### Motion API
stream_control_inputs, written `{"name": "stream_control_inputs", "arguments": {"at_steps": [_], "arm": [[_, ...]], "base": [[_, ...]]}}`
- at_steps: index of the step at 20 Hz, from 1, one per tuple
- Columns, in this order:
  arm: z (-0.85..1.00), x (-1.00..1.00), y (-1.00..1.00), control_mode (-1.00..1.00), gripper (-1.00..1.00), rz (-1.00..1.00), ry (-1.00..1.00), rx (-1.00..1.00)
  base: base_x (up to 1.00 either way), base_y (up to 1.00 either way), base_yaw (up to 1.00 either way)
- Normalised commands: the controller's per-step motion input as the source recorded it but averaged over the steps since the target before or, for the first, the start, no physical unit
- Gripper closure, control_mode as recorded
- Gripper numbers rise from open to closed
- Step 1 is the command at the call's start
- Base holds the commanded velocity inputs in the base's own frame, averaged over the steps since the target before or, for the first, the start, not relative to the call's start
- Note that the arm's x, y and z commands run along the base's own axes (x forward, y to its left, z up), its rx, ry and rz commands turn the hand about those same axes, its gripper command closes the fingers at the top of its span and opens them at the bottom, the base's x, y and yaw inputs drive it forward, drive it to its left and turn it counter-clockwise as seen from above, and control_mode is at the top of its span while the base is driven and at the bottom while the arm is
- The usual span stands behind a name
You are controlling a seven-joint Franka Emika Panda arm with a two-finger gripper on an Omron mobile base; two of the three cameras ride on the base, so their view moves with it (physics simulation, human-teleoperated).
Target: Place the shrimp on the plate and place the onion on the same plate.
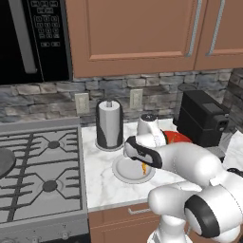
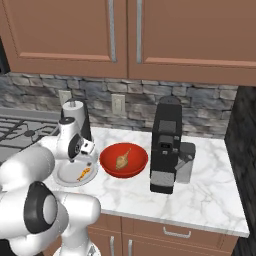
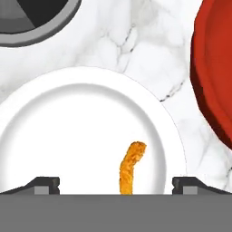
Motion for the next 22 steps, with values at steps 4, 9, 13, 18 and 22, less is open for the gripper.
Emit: {"name": "stream_control_inputs", "arguments": {"at_steps": [4,9,13,18,22], "arm": [[0.4,0.0,-0.39,-1.0,-1.0,-0.01,-0.07,0.0],[0.51,0.0,-0.42,-1.0,-1.0,-0.03,-0.08,0.0],[0.39,0.07,-0.53,-1.0,-1.0,-0.06,-0.04,0.0],[0.13,0.21,-0.64,-1.0,-1.0,-0.15,0.0,0.02],[0.0,0.14,-0.69,-1.0,-1.0,-0.13,0.0,0.06]], "base": [[0.0,0.0,0.0],[0.0,0.0,0.0],[0.0,0.0,0.0],[0.0,0.0,0.0],[0.0,0.0,0.0]]}}
